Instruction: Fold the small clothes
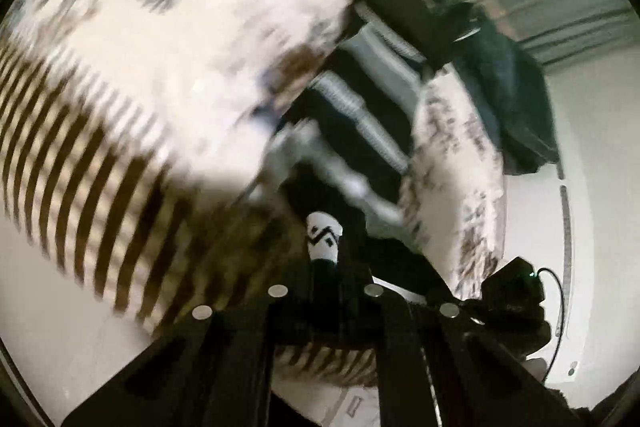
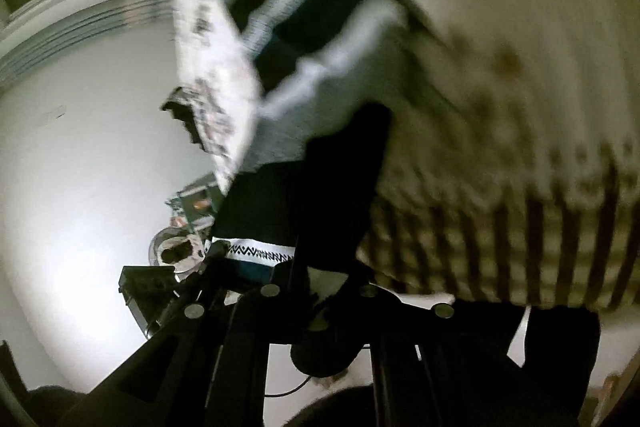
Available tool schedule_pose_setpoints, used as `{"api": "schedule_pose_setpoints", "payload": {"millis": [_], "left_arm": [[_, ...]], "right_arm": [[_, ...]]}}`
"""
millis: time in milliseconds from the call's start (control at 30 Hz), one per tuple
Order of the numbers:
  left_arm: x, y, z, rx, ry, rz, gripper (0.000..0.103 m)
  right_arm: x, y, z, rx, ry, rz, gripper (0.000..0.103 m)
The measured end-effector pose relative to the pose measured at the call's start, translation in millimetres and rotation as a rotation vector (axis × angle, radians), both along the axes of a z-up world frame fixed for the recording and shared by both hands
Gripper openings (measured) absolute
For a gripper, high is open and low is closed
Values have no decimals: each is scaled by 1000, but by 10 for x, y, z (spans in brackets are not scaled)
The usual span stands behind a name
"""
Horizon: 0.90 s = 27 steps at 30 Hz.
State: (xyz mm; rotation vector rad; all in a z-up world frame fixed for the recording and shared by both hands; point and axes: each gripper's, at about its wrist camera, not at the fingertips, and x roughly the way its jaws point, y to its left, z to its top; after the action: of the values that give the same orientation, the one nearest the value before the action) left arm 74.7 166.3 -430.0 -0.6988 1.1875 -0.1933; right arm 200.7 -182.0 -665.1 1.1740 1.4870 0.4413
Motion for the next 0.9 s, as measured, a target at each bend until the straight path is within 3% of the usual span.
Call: {"api": "schedule_pose_setpoints", "payload": {"millis": [133,333,533,700,733,767,833,867,900], "left_arm": [[494,10,85,-58,-68,33,5],[1820,25,149,-76,-220,13,5],[3262,-167,-103,-47,-265,-59,6],[4275,-314,-438,3,-198,-73,10],[4353,-326,-482,7,-188,-73,15],[4461,-319,-531,17,-177,-63,20],[4573,-247,-582,2,-184,-37,59],[4573,-189,-590,-15,-192,-18,64],[4551,-120,-595,-42,-201,-1,64]], "right_arm": [[617,37,362,-1,-80,-43,9],[1815,-49,653,-102,-178,-61,8],[3130,-316,531,-208,-201,-122,8],[4215,-570,247,-225,-157,-192,12],[4396,-587,156,-215,-141,-193,14],[4533,-601,68,-196,-125,-195,18],[4651,-636,1,-186,-118,-211,40],[4692,-681,5,-186,-137,-238,62],[4684,-724,35,-182,-159,-255,70]]}}
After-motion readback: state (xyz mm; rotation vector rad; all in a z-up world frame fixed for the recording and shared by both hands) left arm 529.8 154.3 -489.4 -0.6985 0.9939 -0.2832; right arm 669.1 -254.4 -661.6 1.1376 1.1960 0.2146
